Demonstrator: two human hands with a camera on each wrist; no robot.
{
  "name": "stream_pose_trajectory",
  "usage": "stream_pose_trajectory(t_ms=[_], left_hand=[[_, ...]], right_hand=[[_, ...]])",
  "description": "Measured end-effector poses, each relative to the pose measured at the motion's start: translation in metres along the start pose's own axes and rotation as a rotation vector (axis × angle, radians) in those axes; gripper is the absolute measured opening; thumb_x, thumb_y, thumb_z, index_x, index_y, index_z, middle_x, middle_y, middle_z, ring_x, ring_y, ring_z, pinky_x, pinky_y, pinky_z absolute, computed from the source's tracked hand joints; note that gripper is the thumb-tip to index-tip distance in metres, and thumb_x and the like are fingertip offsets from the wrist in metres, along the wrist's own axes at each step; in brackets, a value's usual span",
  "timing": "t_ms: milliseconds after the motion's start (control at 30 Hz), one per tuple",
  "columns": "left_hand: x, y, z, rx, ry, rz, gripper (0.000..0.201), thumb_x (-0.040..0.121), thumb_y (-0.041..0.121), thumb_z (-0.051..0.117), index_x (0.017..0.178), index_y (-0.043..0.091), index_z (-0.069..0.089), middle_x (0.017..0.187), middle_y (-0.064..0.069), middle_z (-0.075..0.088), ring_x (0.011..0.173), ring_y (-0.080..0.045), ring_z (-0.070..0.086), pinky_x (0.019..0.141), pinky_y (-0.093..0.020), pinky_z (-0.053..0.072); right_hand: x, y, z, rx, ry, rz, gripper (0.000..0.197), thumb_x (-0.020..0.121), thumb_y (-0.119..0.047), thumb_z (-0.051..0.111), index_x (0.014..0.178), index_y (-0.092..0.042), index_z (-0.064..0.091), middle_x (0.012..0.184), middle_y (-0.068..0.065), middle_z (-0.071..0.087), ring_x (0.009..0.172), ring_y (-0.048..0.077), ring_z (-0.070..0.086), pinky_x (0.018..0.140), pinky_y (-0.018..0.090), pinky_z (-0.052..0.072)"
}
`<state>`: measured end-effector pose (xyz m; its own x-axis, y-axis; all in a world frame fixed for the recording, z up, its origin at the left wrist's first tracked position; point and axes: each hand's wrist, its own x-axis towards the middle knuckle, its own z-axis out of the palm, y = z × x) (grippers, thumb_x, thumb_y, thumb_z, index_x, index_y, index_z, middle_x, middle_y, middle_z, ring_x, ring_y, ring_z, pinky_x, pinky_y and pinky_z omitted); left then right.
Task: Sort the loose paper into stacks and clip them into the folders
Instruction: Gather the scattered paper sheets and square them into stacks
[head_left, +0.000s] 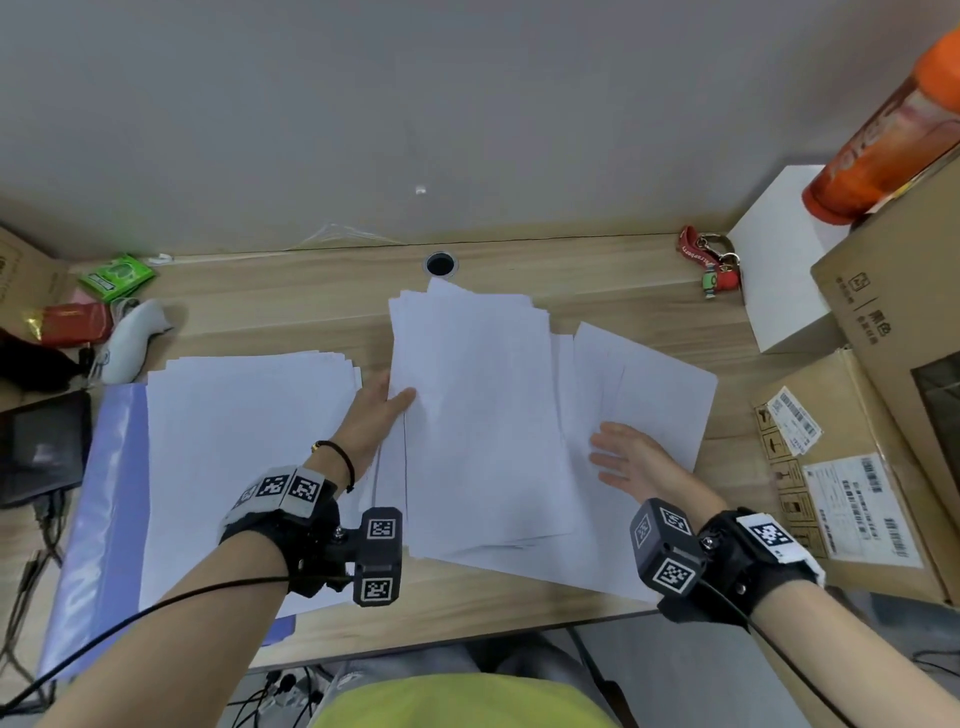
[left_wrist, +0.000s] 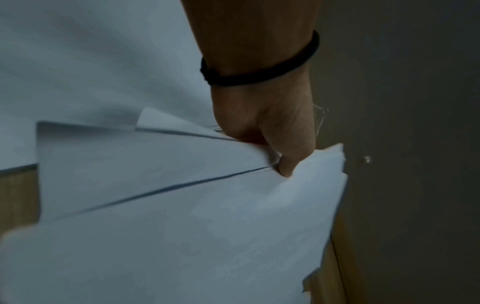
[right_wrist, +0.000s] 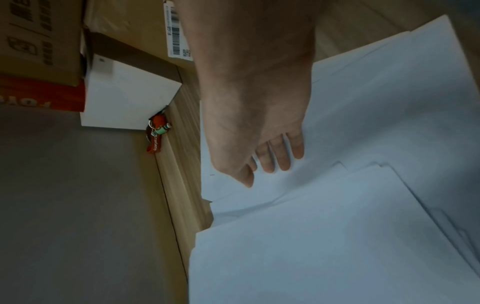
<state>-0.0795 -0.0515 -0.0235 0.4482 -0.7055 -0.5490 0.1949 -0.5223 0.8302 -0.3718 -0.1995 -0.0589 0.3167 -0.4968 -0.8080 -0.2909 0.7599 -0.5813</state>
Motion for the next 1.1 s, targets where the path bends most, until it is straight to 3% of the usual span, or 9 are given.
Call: stream_pose_trajectory(t_ms=[167, 267, 367, 467, 600, 800, 900, 1000, 1100], left_hand=[[0.002, -0.011, 0.008, 0.017, -0.010, -0.175, 0.037, 0.094, 0.011, 0.056, 0.130, 0.016, 0.048, 0.120, -0.004, 0.063, 0.099, -0.020, 0.065, 0.075, -0.030, 0.056], [0.004, -0.023, 0.012, 0.195, 0.007, -0.162, 0.039, 0.093, 0.010, 0.057, 0.131, 0.011, 0.050, 0.123, -0.004, 0.061, 0.104, -0.024, 0.061, 0.086, -0.033, 0.050], [0.006, -0.026, 0.013, 0.312, 0.123, -0.137, 0.039, 0.094, 0.013, 0.053, 0.133, 0.009, 0.051, 0.126, -0.008, 0.060, 0.110, -0.028, 0.059, 0.094, -0.035, 0.048], [0.009, -0.026, 0.014, 0.302, 0.147, -0.109, 0.033, 0.095, 0.013, 0.052, 0.127, 0.006, 0.056, 0.120, -0.009, 0.062, 0.105, -0.027, 0.059, 0.087, -0.030, 0.047], [0.008, -0.026, 0.018, 0.274, 0.047, -0.125, 0.027, 0.095, 0.011, 0.053, 0.121, 0.006, 0.060, 0.114, -0.009, 0.065, 0.098, -0.026, 0.063, 0.078, -0.028, 0.051], [0.003, -0.032, 0.022, 0.261, -0.006, -0.152, 0.040, 0.096, 0.011, 0.051, 0.135, 0.013, 0.050, 0.127, -0.009, 0.061, 0.113, -0.030, 0.059, 0.099, -0.046, 0.048], [0.000, -0.034, 0.017, 0.211, 0.007, -0.165, 0.040, 0.096, 0.010, 0.049, 0.136, 0.014, 0.049, 0.125, -0.006, 0.061, 0.110, -0.027, 0.060, 0.093, -0.038, 0.050], [-0.002, -0.037, 0.009, 0.181, 0.054, -0.166, 0.038, 0.096, 0.011, 0.049, 0.134, 0.015, 0.050, 0.122, -0.006, 0.061, 0.103, -0.024, 0.061, 0.086, -0.034, 0.049], [-0.005, -0.038, 0.000, 0.146, 0.114, -0.138, 0.038, 0.097, 0.010, 0.047, 0.135, 0.014, 0.049, 0.123, -0.004, 0.060, 0.103, -0.023, 0.060, 0.086, -0.032, 0.049]], right_hand=[[-0.002, 0.009, 0.017, -0.074, -0.114, 0.050, 0.034, 0.094, -0.020, 0.055, 0.128, -0.019, 0.047, 0.127, 0.004, 0.055, 0.117, 0.021, 0.050, 0.096, 0.035, 0.040], [-0.001, 0.014, 0.017, -0.136, -0.123, 0.037, 0.028, 0.097, -0.017, 0.050, 0.125, -0.022, 0.051, 0.130, 0.003, 0.055, 0.114, 0.020, 0.053, 0.096, 0.034, 0.041], [0.002, 0.014, 0.000, -0.134, 0.129, -0.130, 0.033, 0.097, -0.012, 0.048, 0.128, -0.020, 0.051, 0.141, 0.006, 0.047, 0.117, 0.018, 0.048, 0.093, 0.031, 0.037], [0.002, 0.013, -0.022, -0.261, 0.329, -0.205, 0.046, 0.096, -0.010, 0.049, 0.141, -0.019, 0.041, 0.149, 0.005, 0.037, 0.134, 0.020, 0.038, 0.095, 0.027, 0.034], [0.002, 0.022, -0.033, -0.528, 0.266, -0.163, 0.058, 0.091, -0.018, 0.060, 0.144, -0.023, 0.037, 0.151, 0.001, 0.029, 0.135, 0.020, 0.035, 0.101, 0.030, 0.038], [0.008, 0.012, -0.024, -0.883, 0.175, -0.198, 0.067, 0.086, -0.023, 0.066, 0.144, -0.031, 0.034, 0.153, 0.003, 0.020, 0.140, 0.025, 0.022, 0.112, 0.037, 0.028], [0.015, 0.004, -0.015, -1.067, 0.128, -0.237, 0.079, 0.082, -0.023, 0.070, 0.147, -0.029, 0.027, 0.157, 0.003, 0.014, 0.143, 0.024, 0.013, 0.115, 0.037, 0.019], [0.020, 0.003, -0.007, -1.176, 0.113, -0.229, 0.088, 0.076, -0.026, 0.075, 0.147, -0.026, 0.024, 0.153, 0.003, 0.018, 0.140, 0.024, 0.018, 0.114, 0.038, 0.024], [0.021, 0.008, -0.002, -1.306, 0.226, -0.261, 0.080, 0.069, -0.028, 0.077, 0.136, -0.026, 0.034, 0.138, 0.005, 0.028, 0.131, 0.025, 0.024, 0.105, 0.038, 0.027]])
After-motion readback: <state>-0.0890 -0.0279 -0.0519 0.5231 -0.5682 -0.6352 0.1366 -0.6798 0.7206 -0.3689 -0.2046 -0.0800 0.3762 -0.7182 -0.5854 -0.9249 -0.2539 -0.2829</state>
